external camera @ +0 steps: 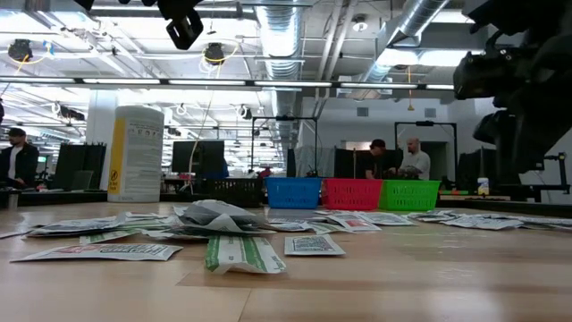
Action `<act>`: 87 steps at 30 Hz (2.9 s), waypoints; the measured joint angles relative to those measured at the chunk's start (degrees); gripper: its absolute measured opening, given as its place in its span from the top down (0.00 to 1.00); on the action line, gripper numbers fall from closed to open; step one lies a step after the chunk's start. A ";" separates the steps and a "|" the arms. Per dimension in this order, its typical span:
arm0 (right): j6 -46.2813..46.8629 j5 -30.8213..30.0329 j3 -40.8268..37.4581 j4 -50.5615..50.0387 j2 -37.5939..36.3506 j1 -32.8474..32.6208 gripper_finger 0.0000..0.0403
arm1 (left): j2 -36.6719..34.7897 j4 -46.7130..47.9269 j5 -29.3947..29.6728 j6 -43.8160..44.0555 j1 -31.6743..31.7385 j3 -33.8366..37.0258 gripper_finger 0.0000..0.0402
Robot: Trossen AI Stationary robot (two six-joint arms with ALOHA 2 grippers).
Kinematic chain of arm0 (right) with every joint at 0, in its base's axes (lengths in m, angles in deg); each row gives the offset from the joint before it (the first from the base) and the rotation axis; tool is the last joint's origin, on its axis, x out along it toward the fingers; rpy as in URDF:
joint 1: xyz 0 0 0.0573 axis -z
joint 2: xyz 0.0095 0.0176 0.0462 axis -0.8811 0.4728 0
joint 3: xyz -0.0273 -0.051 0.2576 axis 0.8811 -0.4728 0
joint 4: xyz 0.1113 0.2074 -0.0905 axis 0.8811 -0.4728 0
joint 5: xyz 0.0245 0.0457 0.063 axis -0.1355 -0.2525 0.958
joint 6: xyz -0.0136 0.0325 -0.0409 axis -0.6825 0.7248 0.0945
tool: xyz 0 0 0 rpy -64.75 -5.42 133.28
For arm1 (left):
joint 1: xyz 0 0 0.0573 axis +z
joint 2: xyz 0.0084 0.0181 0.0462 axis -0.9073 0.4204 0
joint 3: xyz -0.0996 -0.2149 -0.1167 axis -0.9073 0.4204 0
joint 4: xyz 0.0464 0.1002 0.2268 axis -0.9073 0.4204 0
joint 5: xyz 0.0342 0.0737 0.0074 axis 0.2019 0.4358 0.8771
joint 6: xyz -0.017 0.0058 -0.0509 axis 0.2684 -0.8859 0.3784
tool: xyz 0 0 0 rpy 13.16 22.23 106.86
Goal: Pick & Place First Aid Supplies
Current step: Put the green bandage pack in the black bin
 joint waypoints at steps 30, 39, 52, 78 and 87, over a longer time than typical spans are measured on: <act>-8.94 -3.63 -0.79 3.21 10.54 5.59 0.66 | 0.02 0.00 0.21 -0.24 0.01 0.00 0.73; -8.64 -2.00 -0.79 3.16 10.54 5.98 0.65 | 0.02 -0.02 1.27 -0.22 0.02 0.00 0.73; -2.94 -3.02 -0.76 6.00 12.11 -1.16 0.53 | 0.01 -0.02 1.26 -0.34 0.01 0.00 0.73; -2.82 -4.00 -0.81 6.93 14.59 -0.31 0.78 | 0.02 -0.02 1.25 -0.42 0.02 0.00 0.73; -2.80 -3.01 -0.66 6.66 14.49 -0.31 0.90 | 0.01 -0.02 1.25 -0.42 0.01 0.00 0.73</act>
